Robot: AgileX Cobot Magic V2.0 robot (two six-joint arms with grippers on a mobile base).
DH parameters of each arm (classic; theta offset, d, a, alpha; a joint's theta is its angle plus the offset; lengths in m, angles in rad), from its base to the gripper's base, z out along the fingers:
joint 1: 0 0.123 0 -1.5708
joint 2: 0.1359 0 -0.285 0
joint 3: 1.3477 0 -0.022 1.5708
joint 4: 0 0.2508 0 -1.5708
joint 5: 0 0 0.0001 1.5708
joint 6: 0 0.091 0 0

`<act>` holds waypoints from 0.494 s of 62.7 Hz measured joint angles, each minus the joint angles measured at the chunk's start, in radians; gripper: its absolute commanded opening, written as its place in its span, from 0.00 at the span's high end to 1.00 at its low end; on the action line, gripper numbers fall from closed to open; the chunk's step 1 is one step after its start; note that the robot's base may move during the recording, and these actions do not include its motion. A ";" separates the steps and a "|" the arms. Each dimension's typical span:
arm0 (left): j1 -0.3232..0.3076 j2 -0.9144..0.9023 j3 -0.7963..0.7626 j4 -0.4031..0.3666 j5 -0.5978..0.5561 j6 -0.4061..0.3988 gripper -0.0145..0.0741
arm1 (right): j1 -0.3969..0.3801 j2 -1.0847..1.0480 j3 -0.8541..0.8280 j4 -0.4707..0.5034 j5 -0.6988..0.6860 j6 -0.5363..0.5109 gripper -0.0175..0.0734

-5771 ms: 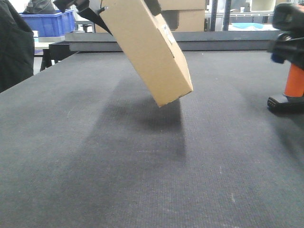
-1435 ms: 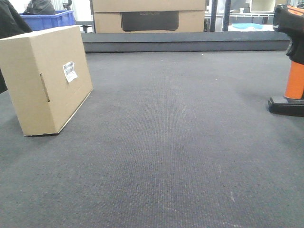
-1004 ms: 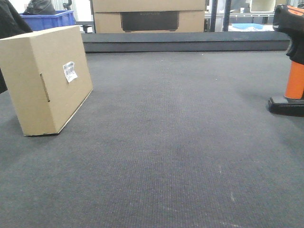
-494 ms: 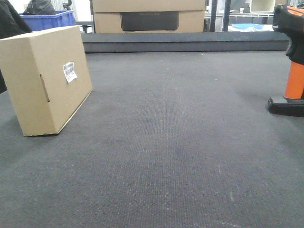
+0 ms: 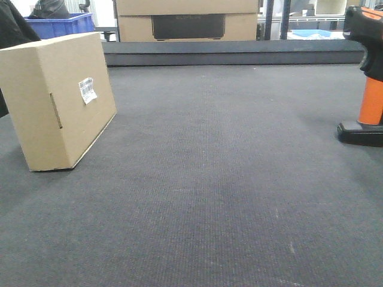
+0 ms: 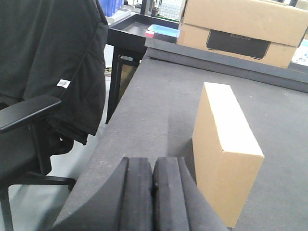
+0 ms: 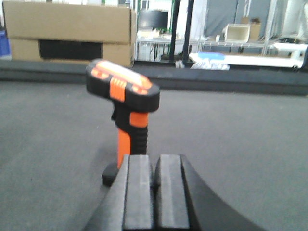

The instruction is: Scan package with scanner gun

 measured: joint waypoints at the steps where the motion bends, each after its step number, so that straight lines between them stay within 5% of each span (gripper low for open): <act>1: 0.000 0.000 0.000 0.000 0.000 0.000 0.95 | 0.000 0.000 0.000 0.002 -0.002 0.000 0.99; 31: 0.000 0.000 0.000 0.000 0.000 0.000 0.95 | -0.005 0.000 0.002 0.004 -0.009 0.000 0.99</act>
